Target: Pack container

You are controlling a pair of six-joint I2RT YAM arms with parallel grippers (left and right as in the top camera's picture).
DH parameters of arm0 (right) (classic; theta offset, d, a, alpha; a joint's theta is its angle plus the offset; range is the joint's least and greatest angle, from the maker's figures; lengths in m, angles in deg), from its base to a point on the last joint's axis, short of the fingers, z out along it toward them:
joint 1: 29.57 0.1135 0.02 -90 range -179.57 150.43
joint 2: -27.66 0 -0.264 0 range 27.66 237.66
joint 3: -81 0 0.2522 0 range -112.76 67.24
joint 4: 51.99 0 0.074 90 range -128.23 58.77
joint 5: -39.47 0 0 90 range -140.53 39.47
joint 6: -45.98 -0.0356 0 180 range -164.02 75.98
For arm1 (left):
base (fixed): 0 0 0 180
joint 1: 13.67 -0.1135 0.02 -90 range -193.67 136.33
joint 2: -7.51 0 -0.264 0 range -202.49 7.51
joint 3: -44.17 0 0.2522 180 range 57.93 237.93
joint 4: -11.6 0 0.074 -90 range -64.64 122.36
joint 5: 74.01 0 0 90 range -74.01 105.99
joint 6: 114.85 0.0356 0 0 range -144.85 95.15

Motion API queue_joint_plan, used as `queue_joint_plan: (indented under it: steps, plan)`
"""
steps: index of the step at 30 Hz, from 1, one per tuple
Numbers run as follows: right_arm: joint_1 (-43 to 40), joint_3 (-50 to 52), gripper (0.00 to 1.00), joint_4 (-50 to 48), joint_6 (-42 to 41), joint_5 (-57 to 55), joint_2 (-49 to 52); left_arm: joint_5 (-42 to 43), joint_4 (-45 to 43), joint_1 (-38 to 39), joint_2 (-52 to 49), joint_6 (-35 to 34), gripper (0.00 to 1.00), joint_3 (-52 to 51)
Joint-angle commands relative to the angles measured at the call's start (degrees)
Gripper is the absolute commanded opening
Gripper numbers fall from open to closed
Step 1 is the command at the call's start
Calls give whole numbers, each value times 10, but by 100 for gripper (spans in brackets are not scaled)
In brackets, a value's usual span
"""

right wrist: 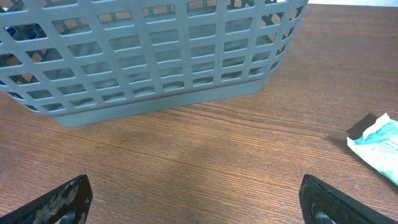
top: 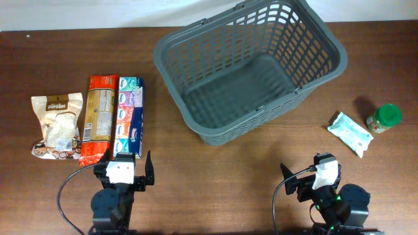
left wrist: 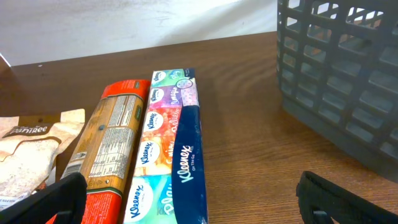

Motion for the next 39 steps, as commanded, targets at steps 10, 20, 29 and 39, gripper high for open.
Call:
queue_joint_plan:
  steps: [10,20,29,39]
  plan:
    - [5,4,99,-2,2,-7,-7,-4,-2,-1,6,1,99,-7]
    - [5,4,99,-2,2,-7,-7,-4,-2,-1,6,1,99,-7]
    - [5,4,99,-2,2,-7,-7,-4,-2,-1,6,1,99,-7]
    - [5,4,99,-2,2,-7,-7,-9,-4,-2,7,1,99,-7]
